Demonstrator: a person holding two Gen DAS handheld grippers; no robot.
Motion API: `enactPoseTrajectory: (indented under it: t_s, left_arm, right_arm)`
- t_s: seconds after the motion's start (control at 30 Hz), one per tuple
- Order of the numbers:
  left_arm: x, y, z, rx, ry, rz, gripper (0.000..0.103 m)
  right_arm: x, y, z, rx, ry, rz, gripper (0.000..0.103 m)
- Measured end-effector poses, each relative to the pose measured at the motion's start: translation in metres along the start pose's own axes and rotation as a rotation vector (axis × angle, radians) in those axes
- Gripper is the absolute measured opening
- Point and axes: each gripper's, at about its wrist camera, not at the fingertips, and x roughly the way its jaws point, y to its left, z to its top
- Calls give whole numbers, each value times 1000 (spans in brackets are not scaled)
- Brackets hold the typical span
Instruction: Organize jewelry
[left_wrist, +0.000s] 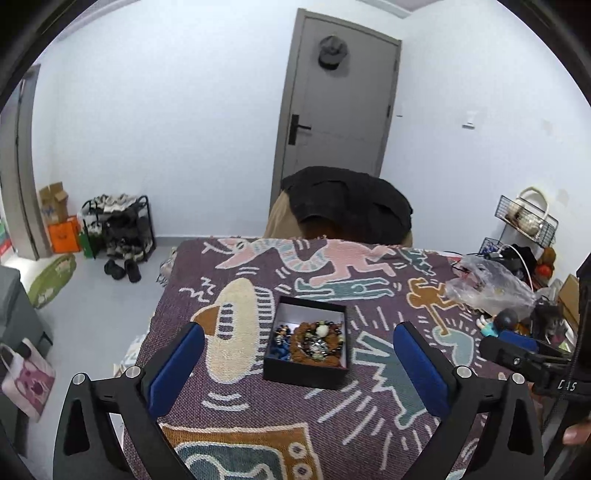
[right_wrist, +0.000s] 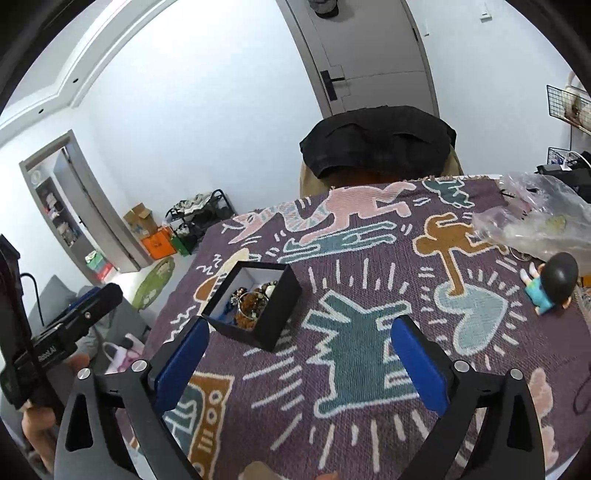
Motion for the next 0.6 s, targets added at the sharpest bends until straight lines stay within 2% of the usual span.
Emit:
enactPoseTrajectory:
  t_s: [0.6]
  left_arm:
    - [-67,-43,-28,101,-81,-34,103]
  right_arm:
    - [-58,6,-32,-116,-63,-20,99]
